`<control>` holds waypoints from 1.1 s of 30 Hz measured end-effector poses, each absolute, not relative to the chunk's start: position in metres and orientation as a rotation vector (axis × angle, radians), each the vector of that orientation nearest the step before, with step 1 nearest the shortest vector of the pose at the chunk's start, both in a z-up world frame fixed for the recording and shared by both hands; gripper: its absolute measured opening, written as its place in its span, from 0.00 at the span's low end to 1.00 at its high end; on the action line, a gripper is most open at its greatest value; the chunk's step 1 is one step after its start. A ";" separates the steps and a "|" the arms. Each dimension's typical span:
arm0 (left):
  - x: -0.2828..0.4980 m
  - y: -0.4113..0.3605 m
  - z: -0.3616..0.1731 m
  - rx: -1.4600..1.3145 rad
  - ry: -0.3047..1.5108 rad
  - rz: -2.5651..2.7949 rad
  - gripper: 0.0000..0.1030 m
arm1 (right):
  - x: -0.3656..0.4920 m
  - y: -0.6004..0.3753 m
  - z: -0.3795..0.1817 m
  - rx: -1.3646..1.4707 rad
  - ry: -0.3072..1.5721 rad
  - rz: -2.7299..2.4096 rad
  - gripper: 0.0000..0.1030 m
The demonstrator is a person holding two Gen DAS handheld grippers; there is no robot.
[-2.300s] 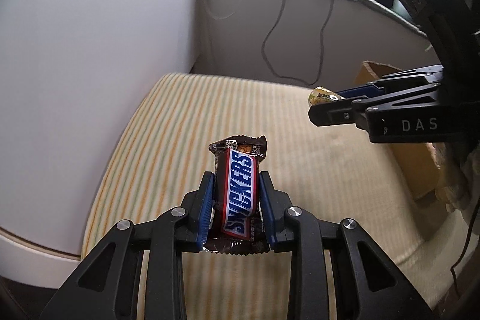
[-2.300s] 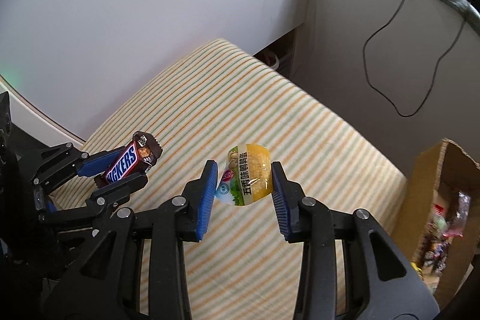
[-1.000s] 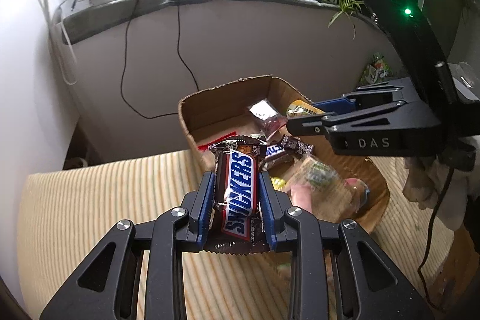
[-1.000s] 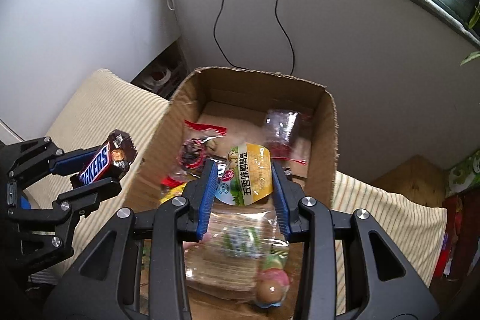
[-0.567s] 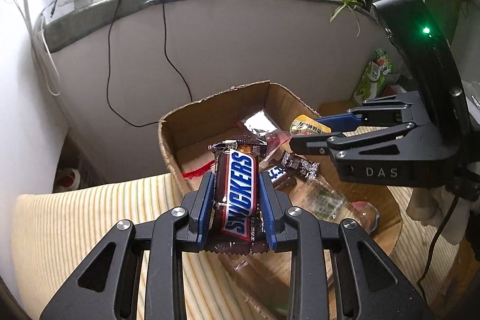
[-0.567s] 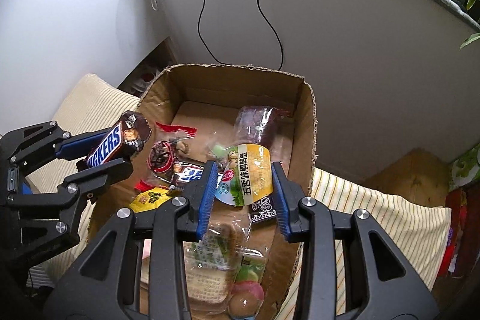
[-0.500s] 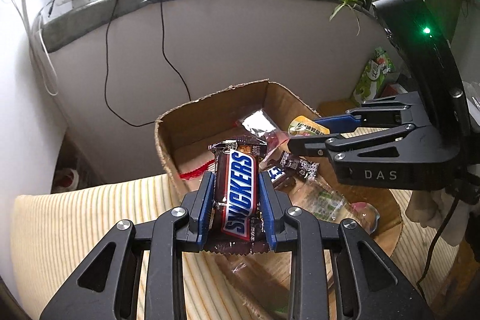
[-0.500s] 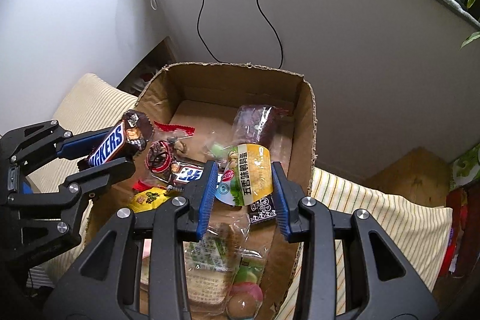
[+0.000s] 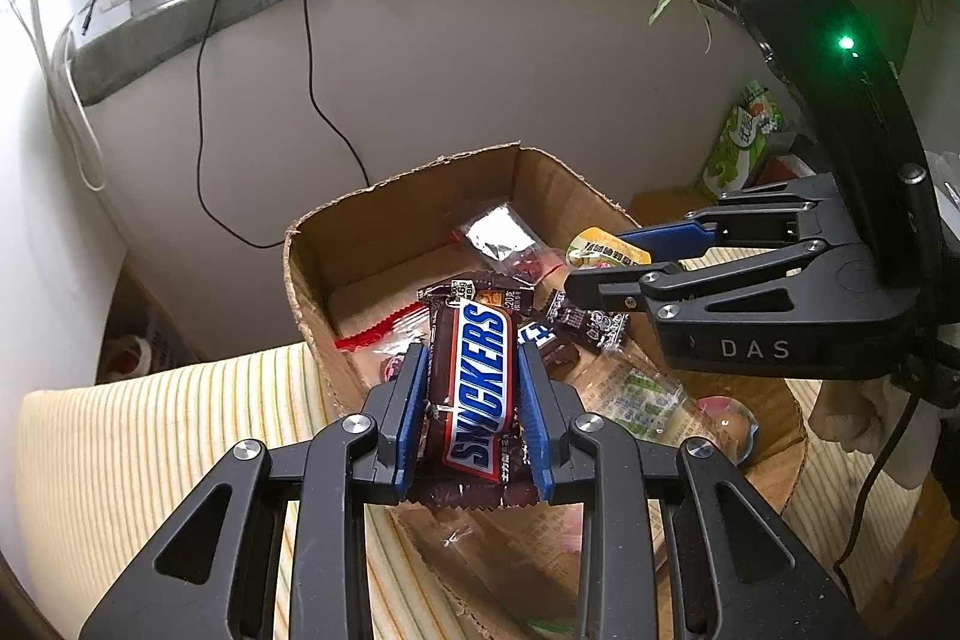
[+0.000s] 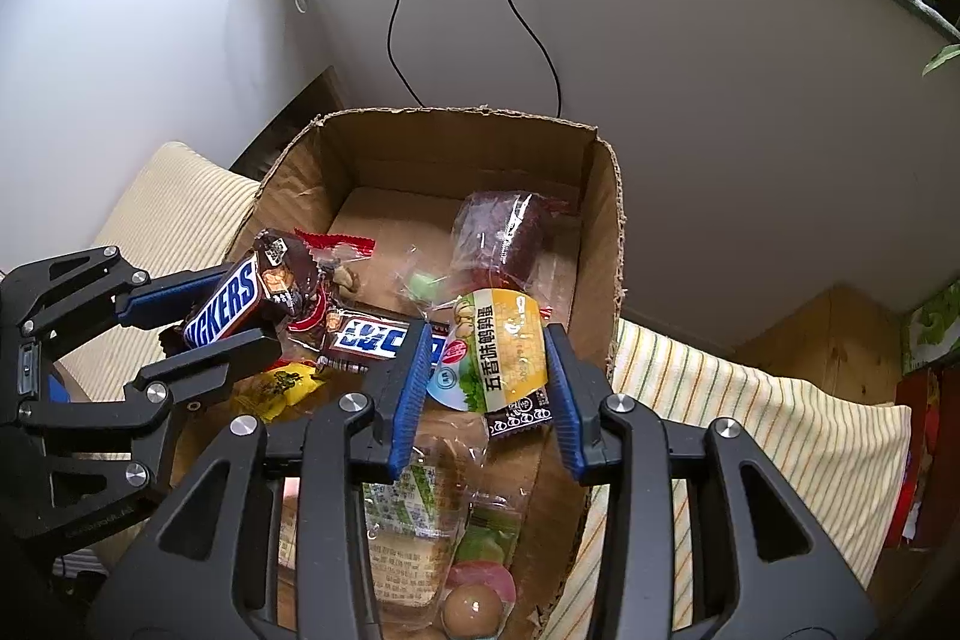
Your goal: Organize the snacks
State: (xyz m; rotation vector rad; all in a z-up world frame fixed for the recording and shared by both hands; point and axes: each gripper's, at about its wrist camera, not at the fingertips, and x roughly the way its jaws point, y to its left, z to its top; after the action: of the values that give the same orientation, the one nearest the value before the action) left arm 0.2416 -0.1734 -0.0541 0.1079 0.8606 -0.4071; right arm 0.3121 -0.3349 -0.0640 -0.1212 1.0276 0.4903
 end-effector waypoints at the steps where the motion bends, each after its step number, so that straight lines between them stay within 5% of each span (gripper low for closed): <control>1: 0.242 -0.174 -0.054 0.110 0.861 -0.405 0.27 | 0.312 -0.334 -0.064 -0.124 1.028 0.491 0.38; 16: 0.238 -0.173 -0.052 0.122 0.850 -0.378 0.41 | 0.304 -0.332 -0.065 -0.151 1.030 0.484 0.44; 19: 0.235 -0.174 -0.053 0.128 0.847 -0.376 0.46 | 0.301 -0.333 -0.064 -0.157 1.024 0.478 0.58; 27: 0.225 -0.173 -0.045 0.125 0.827 -0.375 0.54 | 0.290 -0.339 -0.054 -0.155 0.989 0.461 0.60; 30: 0.219 -0.172 -0.040 0.125 0.814 -0.373 0.57 | 0.283 -0.342 -0.049 -0.150 0.971 0.455 0.73; 33: 0.212 -0.170 -0.035 0.118 0.800 -0.370 0.59 | 0.276 -0.344 -0.043 -0.144 0.949 0.447 0.74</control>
State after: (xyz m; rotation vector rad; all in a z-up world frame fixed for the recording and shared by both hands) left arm 0.2122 -0.1698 -0.0348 0.1184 0.7997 -0.3704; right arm 0.2763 -0.3445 -0.0430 -0.1445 0.9487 0.4471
